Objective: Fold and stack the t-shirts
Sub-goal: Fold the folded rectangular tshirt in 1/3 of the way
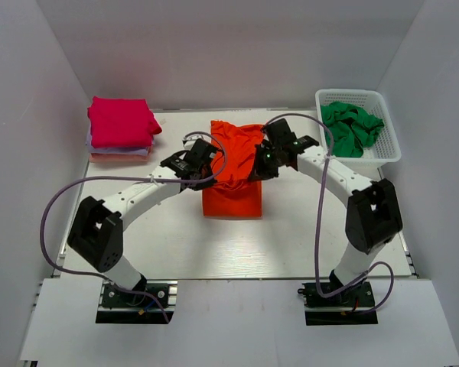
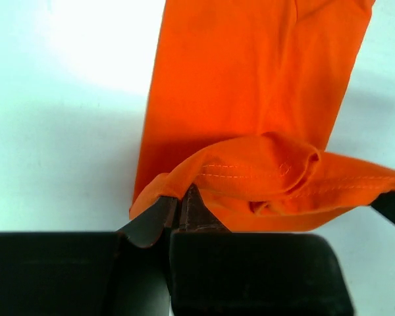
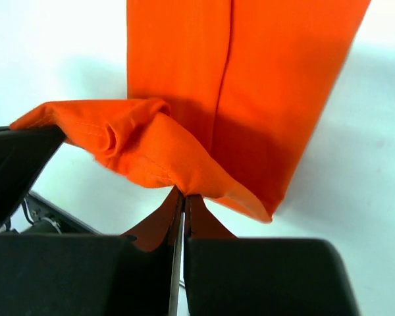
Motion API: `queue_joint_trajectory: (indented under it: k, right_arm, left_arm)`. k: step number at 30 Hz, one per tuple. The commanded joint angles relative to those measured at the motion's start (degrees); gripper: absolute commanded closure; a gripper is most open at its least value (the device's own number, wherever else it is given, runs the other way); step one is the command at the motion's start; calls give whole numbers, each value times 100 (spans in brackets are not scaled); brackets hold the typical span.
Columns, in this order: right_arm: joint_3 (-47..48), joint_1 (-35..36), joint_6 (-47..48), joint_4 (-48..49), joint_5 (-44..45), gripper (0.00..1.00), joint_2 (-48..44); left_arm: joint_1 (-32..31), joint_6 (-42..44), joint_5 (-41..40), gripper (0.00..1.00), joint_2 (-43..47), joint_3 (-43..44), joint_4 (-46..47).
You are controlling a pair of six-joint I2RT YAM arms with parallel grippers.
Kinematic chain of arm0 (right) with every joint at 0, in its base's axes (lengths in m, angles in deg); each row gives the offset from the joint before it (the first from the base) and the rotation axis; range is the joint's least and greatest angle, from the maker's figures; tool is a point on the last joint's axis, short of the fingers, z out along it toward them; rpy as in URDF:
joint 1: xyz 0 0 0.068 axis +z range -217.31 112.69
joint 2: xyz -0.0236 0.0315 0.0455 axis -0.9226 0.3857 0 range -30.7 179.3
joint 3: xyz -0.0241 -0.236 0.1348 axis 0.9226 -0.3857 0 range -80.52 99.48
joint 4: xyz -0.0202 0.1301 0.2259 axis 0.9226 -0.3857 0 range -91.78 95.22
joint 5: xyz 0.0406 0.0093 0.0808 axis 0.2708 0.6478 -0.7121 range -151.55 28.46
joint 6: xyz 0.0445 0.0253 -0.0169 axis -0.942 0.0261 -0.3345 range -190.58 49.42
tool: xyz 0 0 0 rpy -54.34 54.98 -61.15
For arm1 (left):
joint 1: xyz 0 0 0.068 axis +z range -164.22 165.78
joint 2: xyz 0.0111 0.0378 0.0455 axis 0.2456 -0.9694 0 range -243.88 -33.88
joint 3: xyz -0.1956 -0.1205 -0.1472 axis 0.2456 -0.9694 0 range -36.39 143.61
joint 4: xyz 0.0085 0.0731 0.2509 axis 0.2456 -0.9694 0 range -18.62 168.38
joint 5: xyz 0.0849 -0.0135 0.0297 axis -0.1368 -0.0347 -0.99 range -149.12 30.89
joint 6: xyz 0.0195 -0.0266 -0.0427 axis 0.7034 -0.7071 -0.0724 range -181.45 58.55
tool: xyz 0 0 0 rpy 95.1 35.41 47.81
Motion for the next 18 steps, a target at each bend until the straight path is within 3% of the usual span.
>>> queue_joint_trajectory:
  k: [1,9,18]
  right_arm:
    - [691,-145,279,-113,-229,100,409]
    - [1185,-487,323,-113,-247,100,841]
    - [1396,-769,437,-87,-590,100,1316]
  left_arm:
    - [140,429,235,100,-42,277,459]
    - [307,965,483,100,-745,883,856]
    - [631,966,596,100,-1229,1112,918]
